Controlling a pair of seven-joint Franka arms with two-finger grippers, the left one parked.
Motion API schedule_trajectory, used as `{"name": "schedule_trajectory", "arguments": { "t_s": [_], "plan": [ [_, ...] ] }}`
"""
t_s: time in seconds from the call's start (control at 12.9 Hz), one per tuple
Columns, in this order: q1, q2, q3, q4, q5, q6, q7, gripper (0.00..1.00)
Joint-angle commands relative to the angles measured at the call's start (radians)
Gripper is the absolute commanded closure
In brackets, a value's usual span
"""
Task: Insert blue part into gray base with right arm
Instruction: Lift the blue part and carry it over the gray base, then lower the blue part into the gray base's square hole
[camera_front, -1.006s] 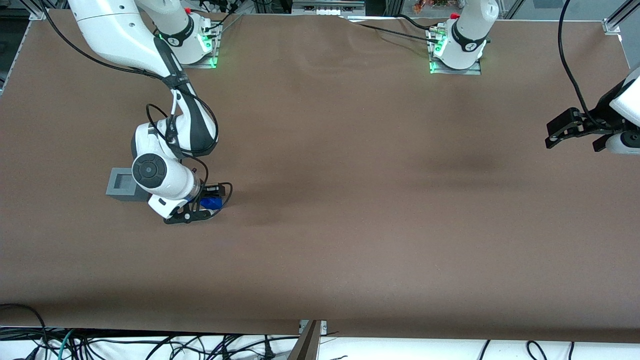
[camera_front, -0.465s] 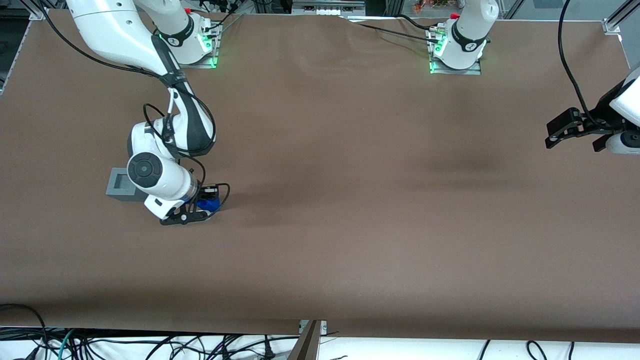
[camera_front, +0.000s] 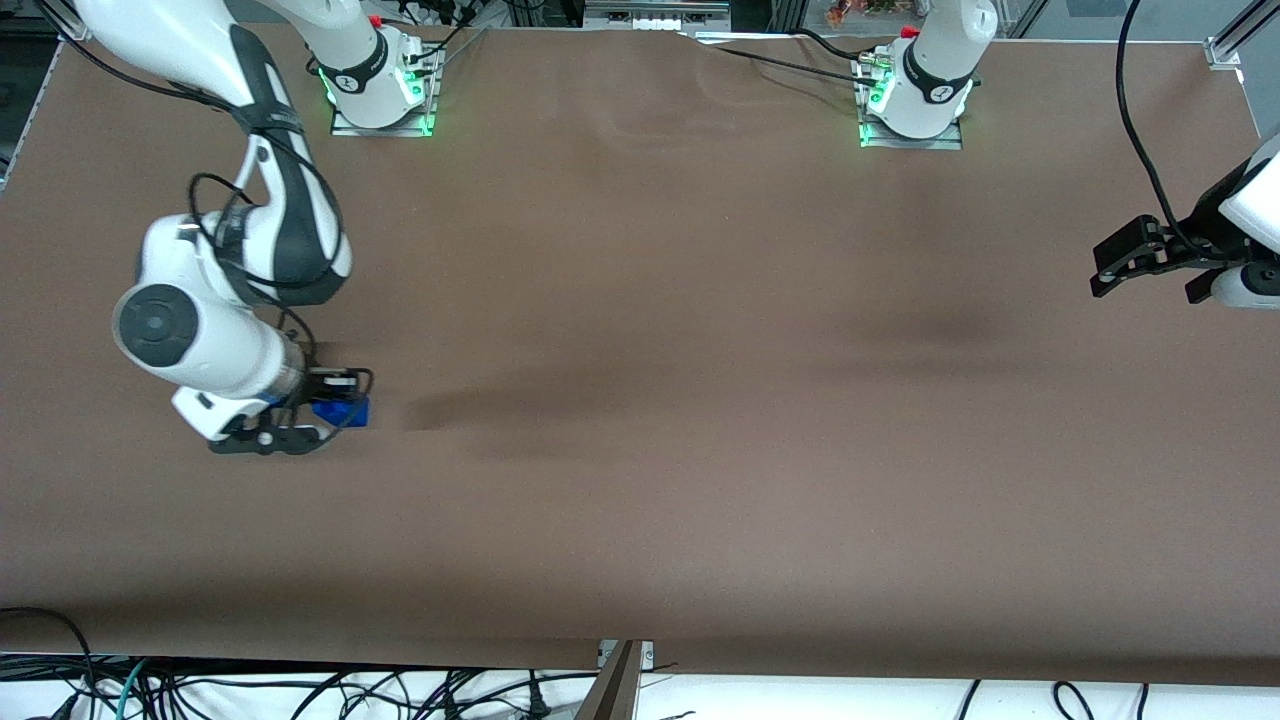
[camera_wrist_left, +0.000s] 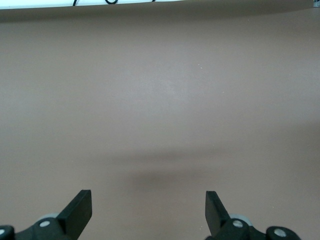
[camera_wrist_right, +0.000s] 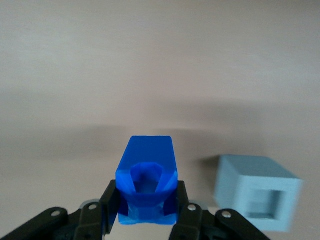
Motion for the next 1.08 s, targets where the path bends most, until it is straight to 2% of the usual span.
{"name": "schedule_trajectory", "arguments": {
  "t_s": [0.0,0.31,0.62,1.01],
  "plan": [
    [-0.002,-0.058,-0.083,-0.047,0.002,-0.025,-0.081,0.78],
    [-0.002,-0.138,-0.165,-0.159,0.000,0.021,-0.086,0.78],
    [-0.002,-0.170,-0.208,-0.289,-0.003,0.108,-0.130,0.78],
    [-0.002,-0.168,-0.233,-0.331,-0.001,0.110,-0.164,0.78]
  ]
}}
